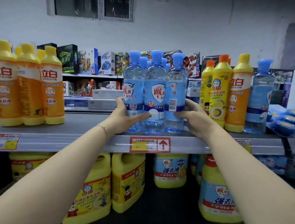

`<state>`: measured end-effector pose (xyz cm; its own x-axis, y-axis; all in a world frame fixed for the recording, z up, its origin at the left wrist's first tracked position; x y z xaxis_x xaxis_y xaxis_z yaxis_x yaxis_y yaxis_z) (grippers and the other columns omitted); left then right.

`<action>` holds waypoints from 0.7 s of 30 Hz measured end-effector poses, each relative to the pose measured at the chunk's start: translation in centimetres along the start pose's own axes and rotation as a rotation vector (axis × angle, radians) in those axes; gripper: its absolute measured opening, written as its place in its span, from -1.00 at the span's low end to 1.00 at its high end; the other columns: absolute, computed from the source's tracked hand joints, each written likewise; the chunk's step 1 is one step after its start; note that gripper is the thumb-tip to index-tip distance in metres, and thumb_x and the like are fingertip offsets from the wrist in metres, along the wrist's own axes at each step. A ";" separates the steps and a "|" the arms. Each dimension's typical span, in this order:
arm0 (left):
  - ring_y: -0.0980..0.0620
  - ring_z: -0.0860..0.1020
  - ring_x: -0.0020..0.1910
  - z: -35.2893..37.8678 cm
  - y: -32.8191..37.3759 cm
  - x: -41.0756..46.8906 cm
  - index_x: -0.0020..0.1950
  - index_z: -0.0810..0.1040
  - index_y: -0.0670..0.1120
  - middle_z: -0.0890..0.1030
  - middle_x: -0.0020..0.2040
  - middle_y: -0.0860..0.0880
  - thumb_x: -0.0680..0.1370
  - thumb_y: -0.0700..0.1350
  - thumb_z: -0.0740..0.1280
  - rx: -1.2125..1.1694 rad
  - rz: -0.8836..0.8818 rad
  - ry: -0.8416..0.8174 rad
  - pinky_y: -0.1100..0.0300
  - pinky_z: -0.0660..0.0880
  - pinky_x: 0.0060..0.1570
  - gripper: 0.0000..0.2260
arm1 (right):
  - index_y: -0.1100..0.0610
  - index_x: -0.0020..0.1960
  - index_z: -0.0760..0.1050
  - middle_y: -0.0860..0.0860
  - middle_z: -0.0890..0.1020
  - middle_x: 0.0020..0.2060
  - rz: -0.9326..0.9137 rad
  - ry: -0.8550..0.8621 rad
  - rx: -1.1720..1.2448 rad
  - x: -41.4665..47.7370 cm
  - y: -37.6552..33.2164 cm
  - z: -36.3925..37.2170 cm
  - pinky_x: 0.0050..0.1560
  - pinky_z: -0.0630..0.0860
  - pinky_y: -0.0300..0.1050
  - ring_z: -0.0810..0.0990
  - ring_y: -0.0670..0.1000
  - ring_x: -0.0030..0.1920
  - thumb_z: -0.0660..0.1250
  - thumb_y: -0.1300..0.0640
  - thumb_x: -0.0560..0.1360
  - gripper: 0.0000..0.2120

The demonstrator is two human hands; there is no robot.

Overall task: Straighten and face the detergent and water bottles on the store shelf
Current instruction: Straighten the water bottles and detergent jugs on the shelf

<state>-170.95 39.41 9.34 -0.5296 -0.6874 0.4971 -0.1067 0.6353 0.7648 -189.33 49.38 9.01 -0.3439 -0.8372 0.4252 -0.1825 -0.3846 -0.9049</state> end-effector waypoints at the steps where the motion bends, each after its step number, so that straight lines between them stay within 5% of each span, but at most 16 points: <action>1: 0.32 0.47 -0.08 0.0 0.1 0.0 0.20 0.11 -0.06 0.49 -0.01 0.18 0.46 -0.06 0.45 -0.004 0.002 -0.002 0.35 0.46 -0.16 -0.45 | 0.16 0.32 0.43 0.07 0.61 0.11 0.000 0.026 -0.009 0.1 0.1 -0.2 -0.02 0.58 -0.08 0.59 0.07 0.13 0.36 0.41 0.46 -0.54; 5: 0.35 0.47 -0.10 0.0 0.2 -0.2 0.19 0.11 -0.06 0.49 -0.02 0.20 0.47 -0.08 0.45 -0.004 0.007 -0.014 0.39 0.49 -0.26 -0.47 | 0.13 0.27 0.38 0.07 0.59 0.06 0.032 0.159 -0.136 0.7 0.4 -0.2 0.11 0.56 0.08 0.60 0.09 0.09 0.55 0.36 0.28 -0.36; 11: 0.32 0.50 -0.07 0.0 0.1 -0.1 0.23 0.10 -0.05 0.51 0.03 0.15 0.45 -0.07 0.46 -0.024 0.005 -0.019 0.37 0.51 -0.23 -0.42 | 0.15 0.24 0.45 0.14 0.61 0.10 0.084 -0.058 -0.020 0.1 0.3 0.1 0.11 0.56 0.11 0.59 0.15 0.14 0.31 0.52 0.42 -0.53; 17: 0.35 0.50 -0.11 0.0 0.1 -0.1 0.20 0.11 -0.04 0.50 -0.01 0.19 0.45 -0.09 0.46 -0.032 0.001 -0.010 0.40 0.49 -0.26 -0.44 | 0.12 0.23 0.36 0.07 0.57 0.06 0.114 0.147 -0.219 0.6 0.8 -0.4 0.06 0.60 0.07 0.61 0.10 0.04 0.60 0.32 0.21 -0.31; 21: 0.33 0.50 -0.12 0.0 0.1 -0.1 0.21 0.11 -0.04 0.50 -0.02 0.18 0.45 -0.10 0.46 -0.050 -0.002 -0.008 0.40 0.50 -0.29 -0.44 | 0.19 0.29 0.38 0.11 0.60 0.06 0.120 -0.032 -0.063 -0.2 0.3 0.3 -0.05 0.60 -0.03 0.61 0.12 0.09 0.36 0.49 0.40 -0.48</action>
<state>-170.86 39.58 9.37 -0.5359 -0.6859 0.4922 -0.0659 0.6152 0.7856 -189.02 49.27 8.62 -0.3370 -0.8882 0.3122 -0.1994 -0.2567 -0.9457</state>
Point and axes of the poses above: each hand's wrist, its own x-axis towards the middle knuckle, its own z-axis out of the palm, y = z × x, the point moved 8 cm from there along x, towards the middle knuckle
